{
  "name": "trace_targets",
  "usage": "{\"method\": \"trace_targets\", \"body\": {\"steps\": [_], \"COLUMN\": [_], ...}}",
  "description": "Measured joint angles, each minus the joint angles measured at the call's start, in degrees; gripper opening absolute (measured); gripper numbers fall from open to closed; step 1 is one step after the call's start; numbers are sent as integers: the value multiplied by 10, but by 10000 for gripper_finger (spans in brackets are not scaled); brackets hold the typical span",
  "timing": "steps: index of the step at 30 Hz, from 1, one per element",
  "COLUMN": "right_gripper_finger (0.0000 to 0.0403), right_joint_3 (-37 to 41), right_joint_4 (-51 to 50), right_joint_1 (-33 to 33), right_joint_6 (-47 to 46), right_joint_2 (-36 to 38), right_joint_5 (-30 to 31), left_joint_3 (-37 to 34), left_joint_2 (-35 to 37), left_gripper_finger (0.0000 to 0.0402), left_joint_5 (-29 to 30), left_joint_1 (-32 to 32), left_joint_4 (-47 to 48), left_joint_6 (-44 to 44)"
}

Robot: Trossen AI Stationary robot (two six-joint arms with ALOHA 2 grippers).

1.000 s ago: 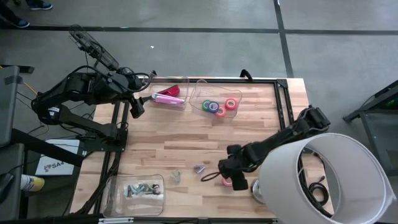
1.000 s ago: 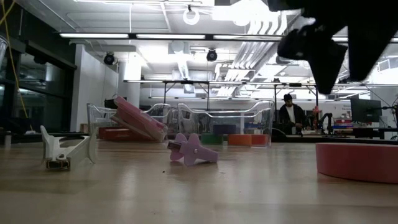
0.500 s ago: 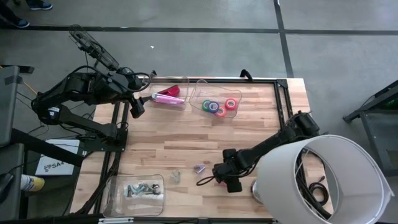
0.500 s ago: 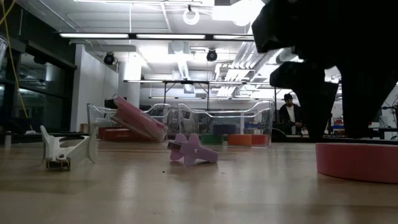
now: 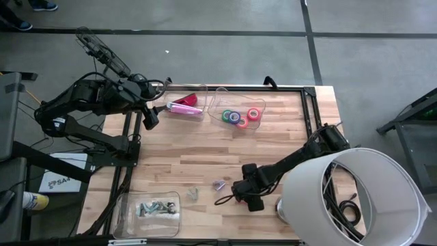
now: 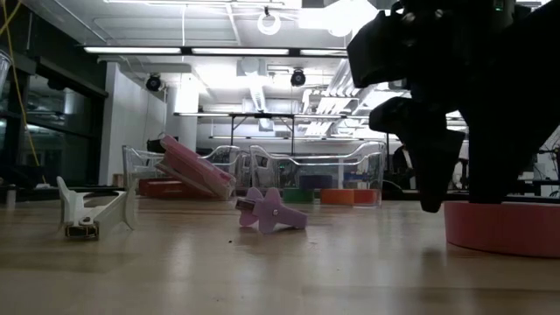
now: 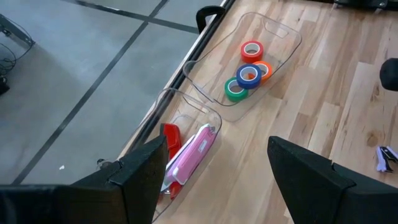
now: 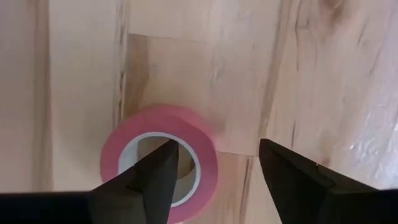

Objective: Pick and place Stapler, Stapler remover, tape
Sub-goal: Put the pink tape into the top right transparent bin

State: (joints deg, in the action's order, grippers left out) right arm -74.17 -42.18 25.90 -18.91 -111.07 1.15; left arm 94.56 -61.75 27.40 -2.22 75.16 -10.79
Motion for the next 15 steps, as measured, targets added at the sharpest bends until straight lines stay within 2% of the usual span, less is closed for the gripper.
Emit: {"method": "trace_targets", "body": {"steps": [5,10,15], "right_gripper_finger": [187,153,120], "right_joint_3": [8,32,37], "right_joint_4": [12,33,33], "right_joint_1": [0,0,-1], "right_joint_6": [-1,-1,-1], "right_joint_2": [0,0,0], "right_joint_5": [-5,-41,-37], "left_joint_3": [0,0,0], "left_joint_2": [0,0,0], "left_gripper_finger": [273,273,273], "left_joint_5": [0,0,0], "left_joint_1": [0,0,0], "left_joint_4": [0,0,0], "left_joint_6": [0,0,0]}}
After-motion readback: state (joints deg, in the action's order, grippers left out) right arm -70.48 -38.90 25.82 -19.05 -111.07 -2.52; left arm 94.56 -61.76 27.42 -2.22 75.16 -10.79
